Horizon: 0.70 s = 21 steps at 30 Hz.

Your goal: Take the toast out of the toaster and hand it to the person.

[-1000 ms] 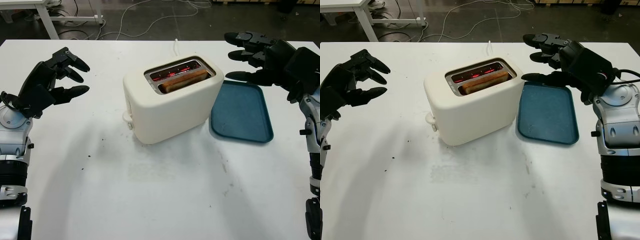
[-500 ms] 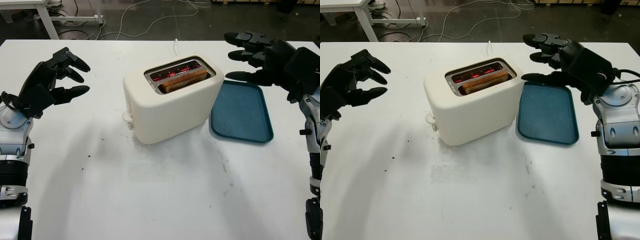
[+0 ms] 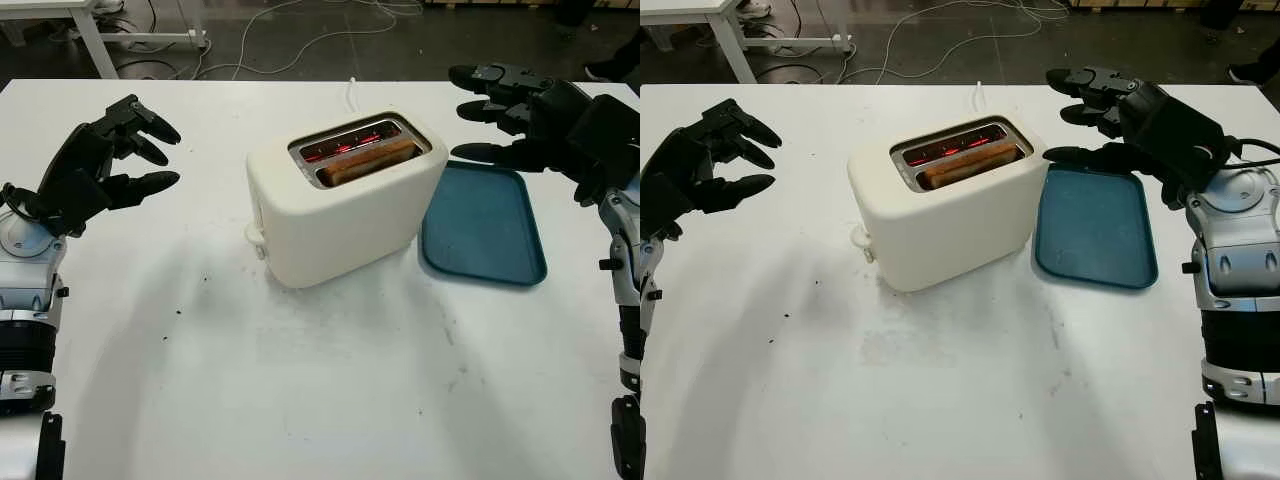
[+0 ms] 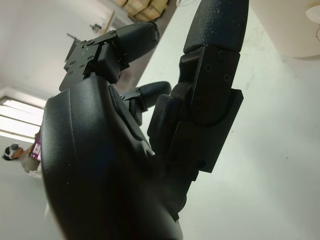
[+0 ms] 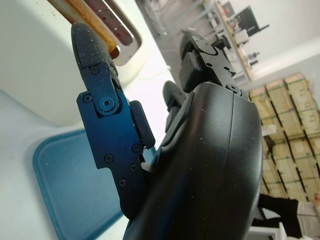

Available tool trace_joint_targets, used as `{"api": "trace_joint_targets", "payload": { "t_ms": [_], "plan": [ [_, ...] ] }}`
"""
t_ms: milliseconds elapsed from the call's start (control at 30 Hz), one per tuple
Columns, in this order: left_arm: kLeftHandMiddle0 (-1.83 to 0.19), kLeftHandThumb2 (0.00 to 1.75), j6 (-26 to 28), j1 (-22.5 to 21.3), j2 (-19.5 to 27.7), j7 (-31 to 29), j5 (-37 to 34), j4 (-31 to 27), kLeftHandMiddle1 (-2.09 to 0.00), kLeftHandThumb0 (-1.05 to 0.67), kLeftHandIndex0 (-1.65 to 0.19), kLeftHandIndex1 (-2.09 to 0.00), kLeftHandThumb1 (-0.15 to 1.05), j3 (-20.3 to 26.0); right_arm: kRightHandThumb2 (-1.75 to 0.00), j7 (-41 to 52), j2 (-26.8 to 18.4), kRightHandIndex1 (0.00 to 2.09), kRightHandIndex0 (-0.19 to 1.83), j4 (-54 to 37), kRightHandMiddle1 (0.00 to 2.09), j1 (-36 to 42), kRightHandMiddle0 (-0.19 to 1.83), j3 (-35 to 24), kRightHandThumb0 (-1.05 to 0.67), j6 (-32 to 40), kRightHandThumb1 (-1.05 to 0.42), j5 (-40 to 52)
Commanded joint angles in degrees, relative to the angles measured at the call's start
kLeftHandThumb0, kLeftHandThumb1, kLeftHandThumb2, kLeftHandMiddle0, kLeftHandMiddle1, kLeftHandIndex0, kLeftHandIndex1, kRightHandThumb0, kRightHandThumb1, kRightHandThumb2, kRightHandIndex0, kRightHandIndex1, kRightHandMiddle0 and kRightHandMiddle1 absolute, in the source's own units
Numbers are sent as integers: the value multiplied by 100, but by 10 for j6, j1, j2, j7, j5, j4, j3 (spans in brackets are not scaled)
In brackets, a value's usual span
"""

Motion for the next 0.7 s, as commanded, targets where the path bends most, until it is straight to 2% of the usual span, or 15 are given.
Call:
{"api": "trace_joint_targets", "payload": {
  "t_ms": [0, 667],
  "plan": [
    [-16, 16, -1, 2, -1, 3, -1, 1, -155, -105, -17, -145, 92, 2, 0, -5, -1, 64, 0, -7, 6, 0, 29, 0, -66, -3, -80, -4],
    [-18, 13, -3, 3, -3, 2, -7, 2, -152, -105, -18, -142, 92, 5, 0, -9, 1, 67, 0, -14, 7, 3, 30, -1, -67, -2, -81, -11]
  ]
}}
